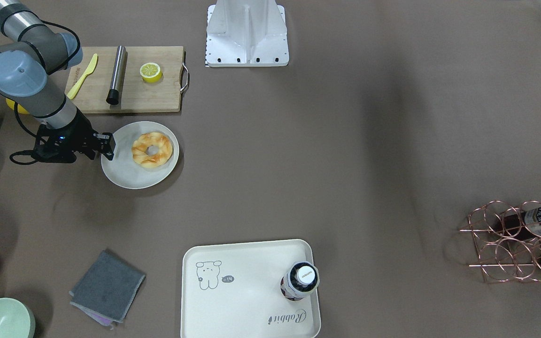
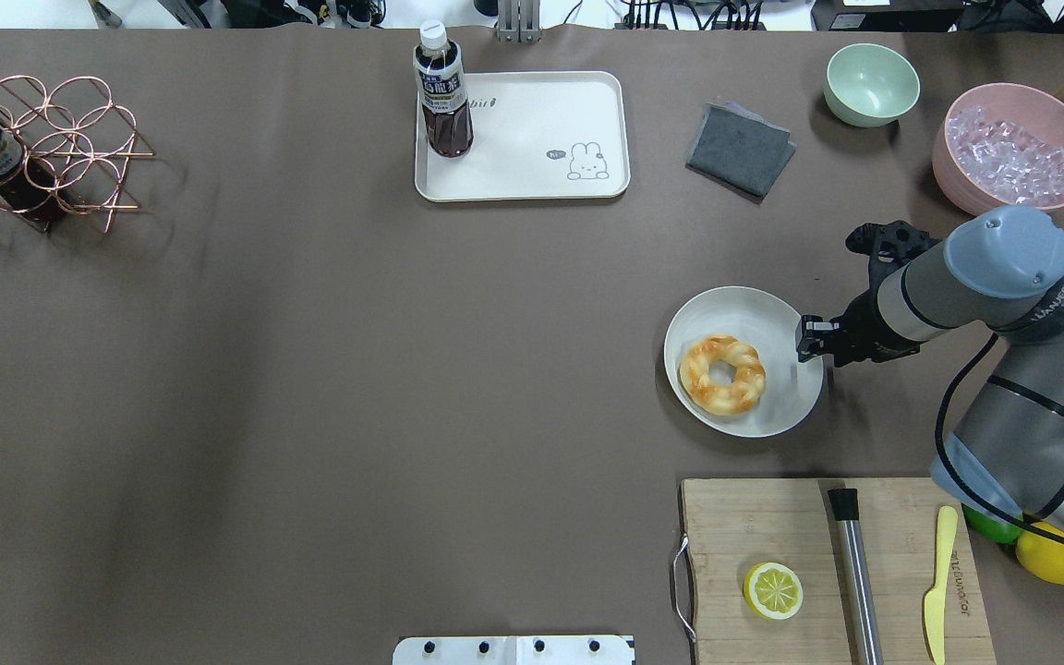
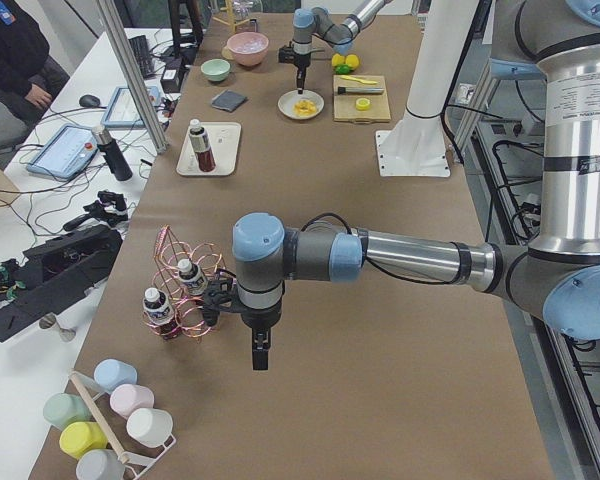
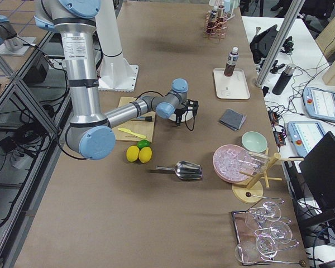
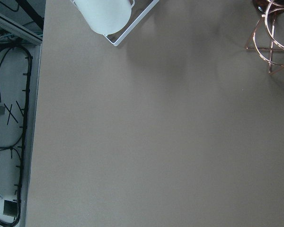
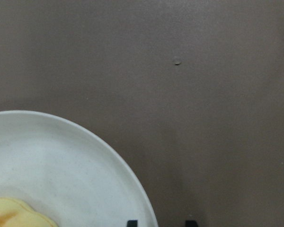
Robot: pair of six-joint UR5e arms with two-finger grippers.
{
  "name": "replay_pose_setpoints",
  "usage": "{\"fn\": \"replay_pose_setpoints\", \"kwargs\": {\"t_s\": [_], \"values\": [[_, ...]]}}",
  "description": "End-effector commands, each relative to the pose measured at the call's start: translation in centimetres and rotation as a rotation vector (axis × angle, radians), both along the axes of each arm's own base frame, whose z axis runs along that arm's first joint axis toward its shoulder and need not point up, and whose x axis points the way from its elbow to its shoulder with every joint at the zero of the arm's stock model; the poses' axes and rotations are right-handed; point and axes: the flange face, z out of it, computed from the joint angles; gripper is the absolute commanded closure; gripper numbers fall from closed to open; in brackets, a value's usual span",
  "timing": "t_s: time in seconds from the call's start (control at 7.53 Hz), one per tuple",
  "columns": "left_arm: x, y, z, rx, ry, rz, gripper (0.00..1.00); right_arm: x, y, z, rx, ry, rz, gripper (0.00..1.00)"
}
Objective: Place donut on tray
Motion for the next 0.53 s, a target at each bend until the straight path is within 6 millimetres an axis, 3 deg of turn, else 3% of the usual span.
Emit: {"fn": "replay_pose_setpoints", "kwargs": {"t_s": [0.0,0.13,0.27,0.4], "values": [[0.0,-0.17,-0.18,0.005,0.0,0.0,0.02,-0.11,0.01,0.2,-0.001,0.004,-0.001,0.75],[-0.01,-0.24,-0.26,0.006,0.0,0.0,0.02,-0.11,0.01,0.2,-0.001,0.004,-0.001,0.93],[-0.01,-0.3,-0.31,0.006,0.0,0.0,0.02,-0.13,0.01,-0.05,0.001,-0.001,-0.002,1.0],[-0.02,-0.44,-0.32,0.008,0.0,0.0,0.02,0.01,0.02,-0.6,0.012,-0.015,0.001,1.0]]}}
